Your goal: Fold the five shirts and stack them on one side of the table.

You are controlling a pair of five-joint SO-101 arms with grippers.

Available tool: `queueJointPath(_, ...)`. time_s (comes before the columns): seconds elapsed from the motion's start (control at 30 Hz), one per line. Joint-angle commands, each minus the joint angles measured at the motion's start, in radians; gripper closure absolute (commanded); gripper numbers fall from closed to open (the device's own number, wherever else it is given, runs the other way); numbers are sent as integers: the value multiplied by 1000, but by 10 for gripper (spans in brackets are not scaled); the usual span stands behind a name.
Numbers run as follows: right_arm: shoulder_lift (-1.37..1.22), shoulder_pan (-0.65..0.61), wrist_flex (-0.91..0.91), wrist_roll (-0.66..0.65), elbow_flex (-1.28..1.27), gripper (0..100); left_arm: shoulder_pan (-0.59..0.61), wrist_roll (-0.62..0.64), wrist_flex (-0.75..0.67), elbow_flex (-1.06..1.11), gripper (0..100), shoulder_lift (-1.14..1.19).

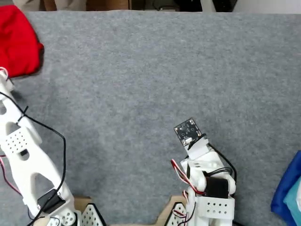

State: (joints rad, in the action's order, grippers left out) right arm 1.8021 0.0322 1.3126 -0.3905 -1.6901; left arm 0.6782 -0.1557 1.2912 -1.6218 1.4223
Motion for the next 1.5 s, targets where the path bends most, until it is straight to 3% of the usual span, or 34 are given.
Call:
queueJointPath(0.0,107,-13,8,0,1,991,-20,-5,181,-44,981,-193)
queueJointPath(0.1,107,-13,8,0,1,991,-15,-5,238,-44,981,-283)
queueJointPath(0.17,107,-13,8,0,1,991,-9,-5,184,-40,980,-306)
queueJointPath(0.27,107,-13,8,0,1,991,-8,-5,-48,-2,977,-255)
queueJointPath(0.47,107,-13,8,0,1,991,-26,32,-741,181,898,-2)
queueJointPath(0.53,107,-13,8,0,1,991,-31,28,-862,210,909,64)
queueJointPath(0.67,107,-13,8,0,1,991,-41,21,-956,224,912,177)
queueJointPath(0.83,107,-13,8,0,1,991,-35,-40,-948,218,983,209)
queueJointPath(0.9,107,-13,8,0,1,991,-34,-41,-879,213,982,209)
queueJointPath(1.03,107,-13,8,0,1,991,-34,-37,-606,74,981,180)
queueJointPath(1.13,107,-13,8,0,1,991,-34,38,-422,-64,981,131)
queueJointPath(1.23,107,-13,8,0,1,991,-35,100,-333,-44,981,2)
queueJointPath(1.47,107,-13,8,0,1,991,-92,43,206,-48,980,-312)
